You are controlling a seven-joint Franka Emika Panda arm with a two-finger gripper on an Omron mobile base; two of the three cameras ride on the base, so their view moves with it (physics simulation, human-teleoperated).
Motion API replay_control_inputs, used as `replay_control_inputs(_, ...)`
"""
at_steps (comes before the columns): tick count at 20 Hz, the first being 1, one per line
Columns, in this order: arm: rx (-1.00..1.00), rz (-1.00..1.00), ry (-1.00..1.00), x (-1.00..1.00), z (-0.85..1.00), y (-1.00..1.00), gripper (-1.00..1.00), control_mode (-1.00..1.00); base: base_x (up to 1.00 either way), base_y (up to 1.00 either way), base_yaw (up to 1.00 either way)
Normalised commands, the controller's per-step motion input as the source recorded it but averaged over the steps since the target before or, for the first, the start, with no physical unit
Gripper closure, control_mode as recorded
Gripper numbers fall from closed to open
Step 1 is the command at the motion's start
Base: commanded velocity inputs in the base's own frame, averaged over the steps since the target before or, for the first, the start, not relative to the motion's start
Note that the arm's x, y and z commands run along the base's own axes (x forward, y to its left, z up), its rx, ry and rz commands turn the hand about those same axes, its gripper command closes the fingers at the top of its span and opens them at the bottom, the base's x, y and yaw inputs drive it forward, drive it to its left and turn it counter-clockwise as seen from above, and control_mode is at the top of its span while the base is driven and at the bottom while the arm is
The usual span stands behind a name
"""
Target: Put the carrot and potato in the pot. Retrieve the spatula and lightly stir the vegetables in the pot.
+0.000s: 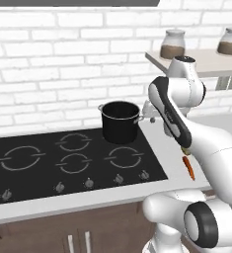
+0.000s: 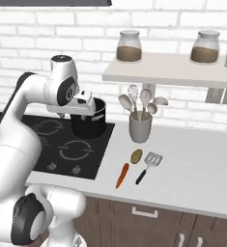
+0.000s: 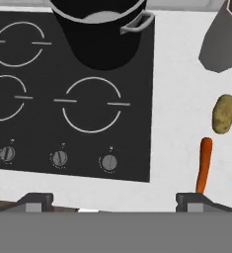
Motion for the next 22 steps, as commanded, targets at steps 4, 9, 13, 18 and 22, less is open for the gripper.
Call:
replay_control_inputs(4, 0.0, 0.0, 0.0, 0.0, 0.0, 0.0, -1.0, 1.0, 0.47, -0.4, 0.0)
replay_control_inputs(9, 0.0, 0.0, 0.0, 0.0, 0.0, 0.0, -1.0, 1.0, 0.9, -0.29, 0.0)
replay_control_inputs(13, 0.0, 0.0, 0.0, 0.0, 0.0, 0.0, -1.0, -1.0, 0.24, -0.08, 0.0)
replay_control_inputs(18, -0.03, -0.03, 0.0, 0.0, -0.22, -0.38, -1.0, -1.0, 0.0, 0.0, 0.0)
replay_control_inputs(22, -0.08, -0.06, 0.02, 0.03, -0.52, -0.54, -1.0, -1.0, 0.0, 0.0, 0.0)
